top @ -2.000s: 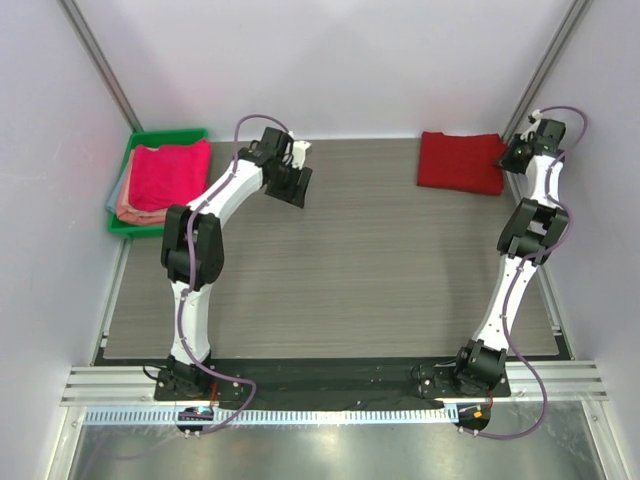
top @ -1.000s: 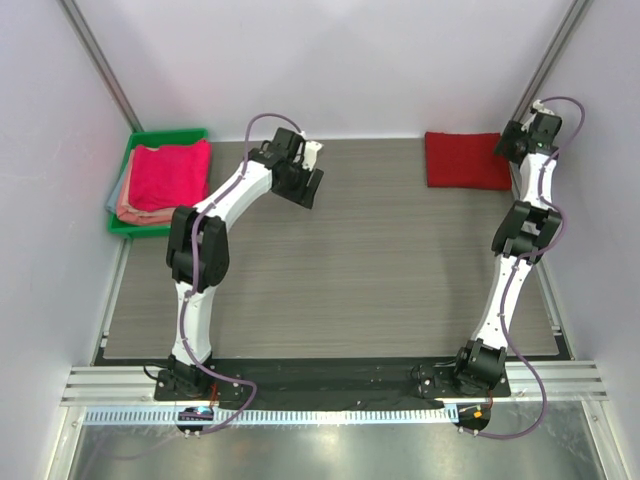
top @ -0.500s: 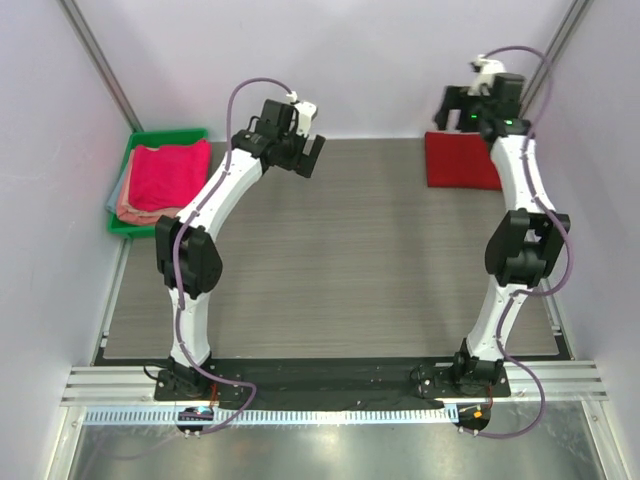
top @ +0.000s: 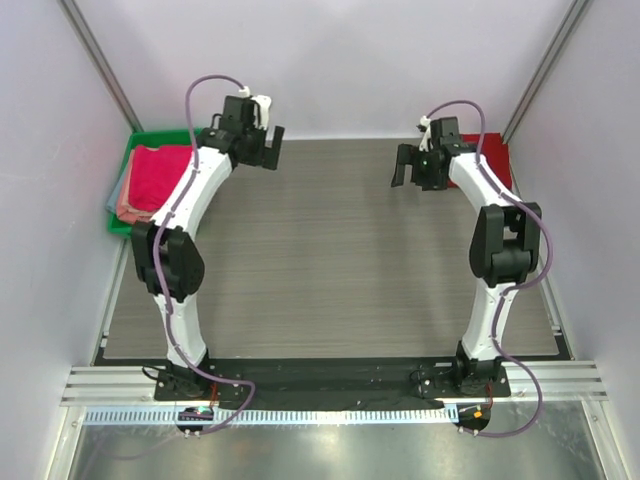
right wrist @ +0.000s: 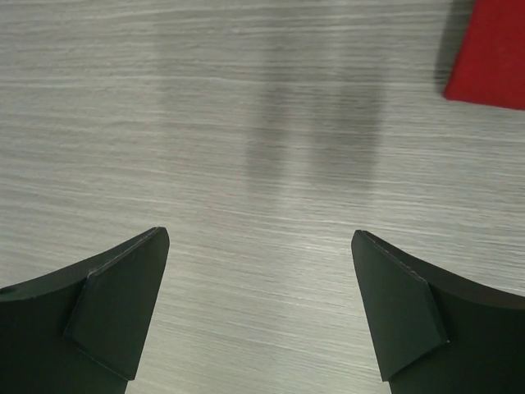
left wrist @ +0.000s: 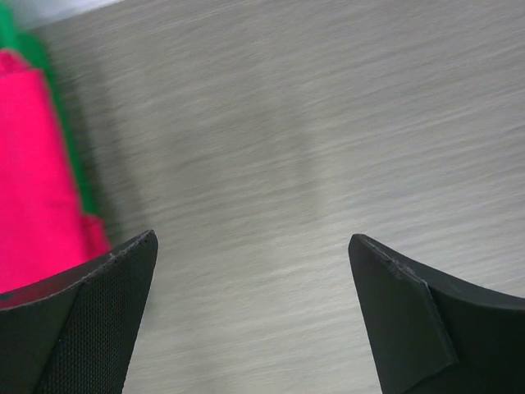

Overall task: Fold and stack the t-shirts
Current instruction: Reset both grippers

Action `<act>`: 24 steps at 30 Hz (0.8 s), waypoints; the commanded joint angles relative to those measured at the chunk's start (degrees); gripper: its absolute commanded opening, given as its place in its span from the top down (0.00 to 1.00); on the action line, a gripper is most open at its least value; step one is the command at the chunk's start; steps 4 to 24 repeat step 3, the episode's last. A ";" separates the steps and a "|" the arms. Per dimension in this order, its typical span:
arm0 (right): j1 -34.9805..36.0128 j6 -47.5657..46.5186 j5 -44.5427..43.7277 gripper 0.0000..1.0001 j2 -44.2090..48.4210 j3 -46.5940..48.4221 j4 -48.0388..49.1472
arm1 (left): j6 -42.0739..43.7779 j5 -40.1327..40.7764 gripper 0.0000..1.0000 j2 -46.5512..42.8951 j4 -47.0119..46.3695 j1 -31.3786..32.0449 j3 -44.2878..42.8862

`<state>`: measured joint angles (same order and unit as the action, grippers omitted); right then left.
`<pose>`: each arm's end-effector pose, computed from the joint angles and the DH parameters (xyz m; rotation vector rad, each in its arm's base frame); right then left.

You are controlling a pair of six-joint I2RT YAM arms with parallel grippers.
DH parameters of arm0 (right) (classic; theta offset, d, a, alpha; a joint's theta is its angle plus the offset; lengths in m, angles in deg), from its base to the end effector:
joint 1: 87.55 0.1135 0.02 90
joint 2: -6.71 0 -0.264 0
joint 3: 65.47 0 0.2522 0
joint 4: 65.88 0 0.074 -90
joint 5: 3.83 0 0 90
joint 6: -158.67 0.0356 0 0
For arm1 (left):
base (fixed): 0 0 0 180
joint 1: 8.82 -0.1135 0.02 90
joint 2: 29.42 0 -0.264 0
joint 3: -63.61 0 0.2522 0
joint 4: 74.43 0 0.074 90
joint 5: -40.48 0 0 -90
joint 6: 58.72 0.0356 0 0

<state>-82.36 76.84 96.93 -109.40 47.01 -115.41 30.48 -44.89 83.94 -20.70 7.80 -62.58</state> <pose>0.4508 0.0476 0.2474 -0.0134 2.5059 0.3313 0.4352 -0.1269 0.3402 0.2723 2.2664 -0.0667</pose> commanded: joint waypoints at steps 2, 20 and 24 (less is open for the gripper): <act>1.75 -0.08 -1.62 0.00 3.79 1.30 2.11 | 8.51 0.47 0.00 -4.29 7.38 -3.08 -1.65; 2.54 -0.16 -1.45 0.00 3.96 1.39 2.28 | 9.23 1.00 0.00 -3.51 10.02 -4.39 -3.23; 2.54 -0.16 -1.45 0.00 3.96 1.39 2.28 | 9.23 1.00 0.00 -3.51 10.02 -4.39 -3.23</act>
